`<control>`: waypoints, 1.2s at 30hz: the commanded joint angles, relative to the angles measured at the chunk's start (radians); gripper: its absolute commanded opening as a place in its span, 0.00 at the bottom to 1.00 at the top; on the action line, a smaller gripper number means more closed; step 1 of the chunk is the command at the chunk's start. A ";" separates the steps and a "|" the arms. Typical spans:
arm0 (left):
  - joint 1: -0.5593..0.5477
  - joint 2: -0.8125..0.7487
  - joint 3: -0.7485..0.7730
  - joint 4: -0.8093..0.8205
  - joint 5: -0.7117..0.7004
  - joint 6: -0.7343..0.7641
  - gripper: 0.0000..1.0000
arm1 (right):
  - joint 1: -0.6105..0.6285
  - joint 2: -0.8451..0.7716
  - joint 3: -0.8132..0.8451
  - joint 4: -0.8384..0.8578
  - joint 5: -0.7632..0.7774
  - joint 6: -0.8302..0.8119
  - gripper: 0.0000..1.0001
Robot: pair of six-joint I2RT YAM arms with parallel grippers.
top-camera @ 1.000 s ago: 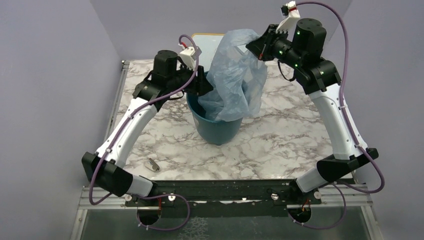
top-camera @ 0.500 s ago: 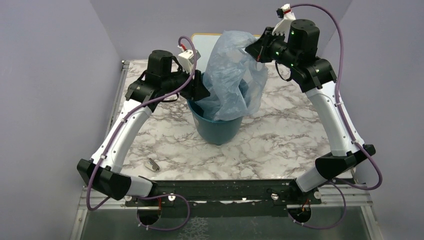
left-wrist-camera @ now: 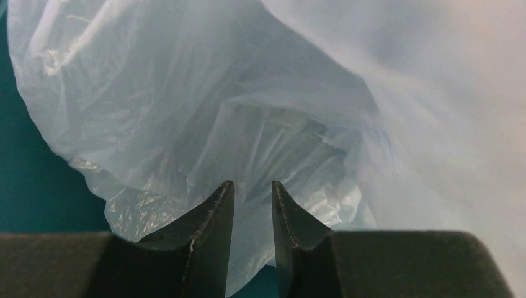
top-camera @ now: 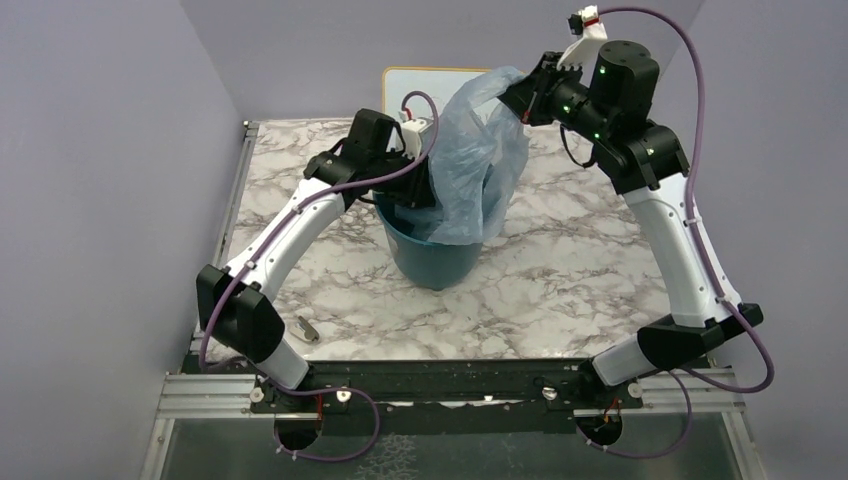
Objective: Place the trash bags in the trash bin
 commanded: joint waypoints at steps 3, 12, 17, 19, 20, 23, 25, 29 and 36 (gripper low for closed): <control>-0.037 0.063 0.031 -0.030 -0.044 -0.002 0.28 | -0.001 -0.050 -0.022 0.058 0.043 -0.012 0.00; -0.041 -0.100 0.007 0.038 -0.242 -0.025 0.39 | -0.003 -0.026 -0.029 0.033 0.122 -0.028 0.00; -0.040 -0.163 0.016 0.056 -0.231 -0.005 0.60 | -0.003 -0.025 -0.066 0.043 0.075 -0.007 0.00; -0.040 -0.183 0.019 0.055 -0.236 -0.004 0.60 | -0.003 -0.023 -0.079 0.045 0.073 0.000 0.00; -0.040 -0.198 0.017 0.057 -0.243 -0.005 0.61 | -0.003 -0.022 -0.082 0.043 0.079 0.005 0.00; -0.040 -0.247 0.002 0.067 -0.250 -0.008 0.65 | -0.002 -0.016 -0.080 0.034 0.078 0.005 0.01; -0.040 -0.280 -0.019 0.084 -0.176 0.014 0.67 | -0.004 -0.014 -0.079 0.037 0.064 0.006 0.00; -0.040 -0.331 -0.085 0.132 0.054 0.090 0.70 | -0.004 -0.016 -0.083 0.049 0.027 0.010 0.00; -0.040 -0.384 -0.141 0.218 0.135 0.079 0.75 | -0.003 -0.020 -0.095 0.071 -0.003 0.020 0.01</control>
